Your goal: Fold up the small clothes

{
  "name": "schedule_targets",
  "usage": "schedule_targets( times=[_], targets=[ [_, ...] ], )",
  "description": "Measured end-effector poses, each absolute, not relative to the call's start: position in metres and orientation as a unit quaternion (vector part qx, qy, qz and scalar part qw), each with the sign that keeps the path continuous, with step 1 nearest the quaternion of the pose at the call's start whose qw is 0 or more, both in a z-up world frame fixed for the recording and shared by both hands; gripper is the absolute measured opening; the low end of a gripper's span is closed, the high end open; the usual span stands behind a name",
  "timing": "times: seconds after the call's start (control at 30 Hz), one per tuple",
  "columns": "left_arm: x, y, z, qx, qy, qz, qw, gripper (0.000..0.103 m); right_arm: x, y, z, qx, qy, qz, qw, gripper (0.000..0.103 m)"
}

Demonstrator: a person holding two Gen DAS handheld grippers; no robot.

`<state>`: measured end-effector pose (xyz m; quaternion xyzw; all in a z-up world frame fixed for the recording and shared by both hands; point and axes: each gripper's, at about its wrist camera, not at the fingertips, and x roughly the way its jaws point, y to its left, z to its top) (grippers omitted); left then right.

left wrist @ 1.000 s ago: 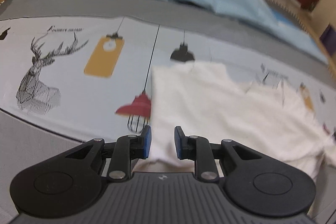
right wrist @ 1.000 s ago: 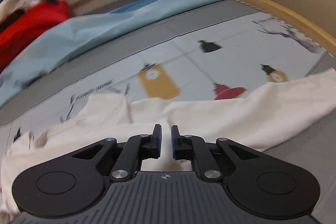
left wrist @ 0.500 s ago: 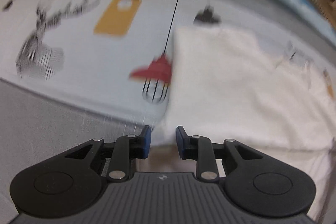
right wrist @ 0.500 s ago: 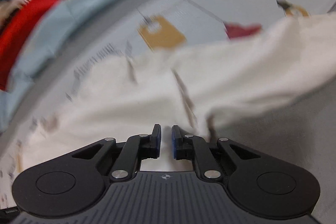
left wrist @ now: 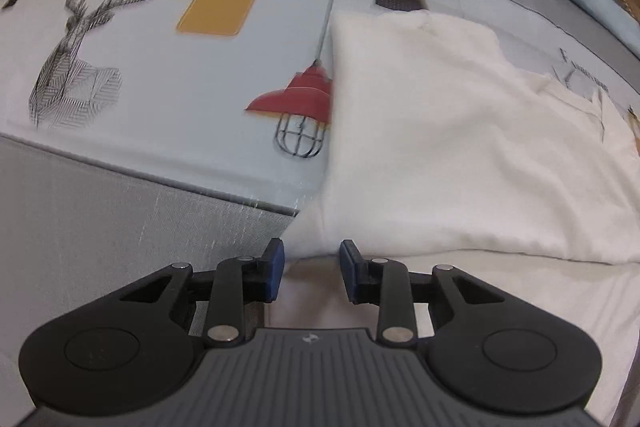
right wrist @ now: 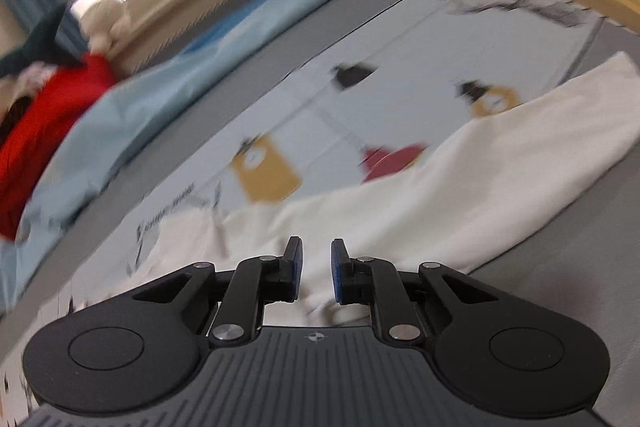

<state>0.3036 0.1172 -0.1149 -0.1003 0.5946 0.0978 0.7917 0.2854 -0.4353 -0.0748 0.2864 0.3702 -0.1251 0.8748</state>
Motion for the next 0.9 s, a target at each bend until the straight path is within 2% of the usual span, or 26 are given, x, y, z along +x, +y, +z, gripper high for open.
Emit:
schedule_targets(
  times=[0.1, 0.17, 0.27, 0.4, 0.43, 0.5, 0.67, 0.83, 0.87, 0.9],
  targets=[
    [0.304, 0.110, -0.083, -0.089, 0.550, 0.081, 0.827, 0.035, 0.270, -0.472, -0.073, 0.304, 0.340, -0.160, 0.876, 0.015],
    [0.303, 0.102, -0.062, -0.087, 0.519, 0.060, 0.848, 0.035, 0.257, -0.498, -0.075, 0.319, 0.314, -0.187, 0.874, 0.007],
    [0.302, 0.088, -0.052, -0.083, 0.516, 0.046, 0.852, 0.035, 0.233, -0.545, -0.082, 0.342, 0.282, -0.233, 0.865, 0.005],
    [0.301, 0.079, -0.053, -0.068, 0.520, 0.032, 0.851, 0.035, 0.205, -0.610, -0.105, 0.404, 0.244, -0.299, 0.829, 0.011],
    [0.305, 0.077, -0.053, -0.065, 0.521, 0.030, 0.851, 0.035, 0.198, -0.623, -0.114, 0.421, 0.236, -0.320, 0.815, 0.019],
    [0.301, 0.079, -0.055, -0.060, 0.521, 0.028, 0.851, 0.035, 0.186, -0.646, -0.131, 0.456, 0.220, -0.353, 0.787, 0.028],
    [0.300, 0.081, -0.059, -0.048, 0.523, 0.028, 0.851, 0.035, 0.185, -0.672, -0.165, 0.496, 0.206, -0.361, 0.763, 0.028],
    [0.297, 0.088, -0.060, -0.043, 0.521, 0.029, 0.852, 0.035, 0.204, -0.672, -0.172, 0.478, 0.200, -0.351, 0.780, 0.028],
    [0.297, 0.090, -0.060, -0.043, 0.521, 0.030, 0.852, 0.035, 0.208, -0.671, -0.171, 0.477, 0.197, -0.348, 0.783, 0.023],
    [0.297, 0.093, -0.059, -0.044, 0.521, 0.031, 0.852, 0.035, 0.211, -0.669, -0.169, 0.478, 0.191, -0.342, 0.787, 0.008]
  ],
)
